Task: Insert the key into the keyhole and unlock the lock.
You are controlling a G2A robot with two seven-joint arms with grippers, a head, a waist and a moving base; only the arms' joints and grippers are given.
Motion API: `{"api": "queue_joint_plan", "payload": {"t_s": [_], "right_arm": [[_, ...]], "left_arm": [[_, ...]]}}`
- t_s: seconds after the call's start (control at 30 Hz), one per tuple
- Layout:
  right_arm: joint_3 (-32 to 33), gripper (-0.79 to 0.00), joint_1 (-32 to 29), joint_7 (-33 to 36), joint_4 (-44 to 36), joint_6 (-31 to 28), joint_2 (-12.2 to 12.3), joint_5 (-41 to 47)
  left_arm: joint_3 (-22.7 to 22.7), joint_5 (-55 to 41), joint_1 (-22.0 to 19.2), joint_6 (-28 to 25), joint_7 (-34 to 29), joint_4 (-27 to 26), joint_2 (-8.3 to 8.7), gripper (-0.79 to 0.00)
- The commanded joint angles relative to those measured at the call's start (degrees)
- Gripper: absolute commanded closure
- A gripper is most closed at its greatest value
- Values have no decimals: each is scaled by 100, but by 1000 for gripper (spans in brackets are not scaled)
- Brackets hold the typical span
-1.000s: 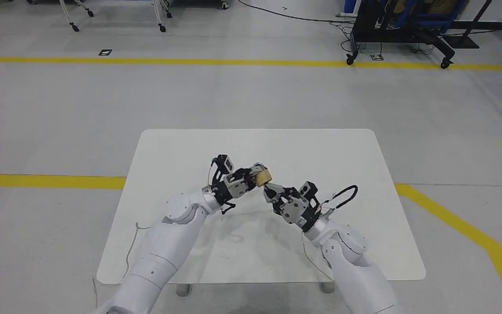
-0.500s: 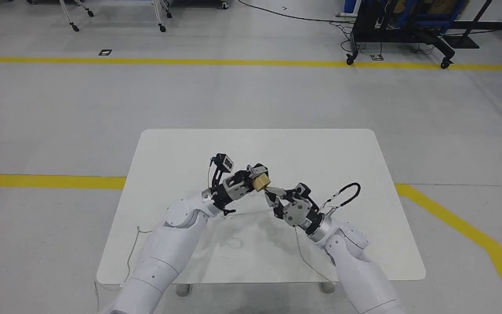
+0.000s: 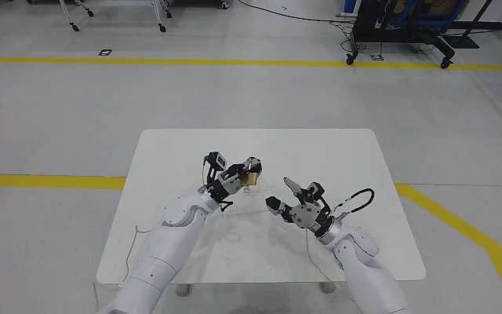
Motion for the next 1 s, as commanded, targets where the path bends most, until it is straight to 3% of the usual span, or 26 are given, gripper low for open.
{"api": "queue_joint_plan", "payload": {"t_s": [0.0, 0.17, 0.27, 0.53, 0.6, 0.63, 0.7, 0.97], "right_arm": [[183, -785, -194, -112, -202, -126, 34, -87], [716, -785, -814, -561, -985, -387, 133, -649], [916, -785, -1263, -1126, -1564, -534, 169, -1222], [946, -785, -1397, -1278, -1734, -552, 175, -1354], [946, -785, -1397, -1278, -1734, -552, 175, -1354], [946, -785, -1397, -1278, -1734, -552, 175, -1354], [946, -785, -1397, -1278, -1734, -552, 175, -1354], [946, -785, -1397, -1278, -1734, -552, 175, -1354]], "left_arm": [[12, 172, -44, 234, 341, 71, -2, 0], [235, 2534, -211, -104, 1839, 247, 43, 0], [506, 3654, -275, 155, 2543, 390, 16, 0], [832, 4215, -494, 1007, 2598, 693, -79, 0], [847, 4273, -522, 1090, 2637, 740, -89, -145], [864, 4343, -538, 1143, 2686, 773, -97, -727], [900, 4437, -559, 1209, 2695, 813, -108, -785], [910, 4483, -564, 1300, 2353, 886, -115, -785]]}}
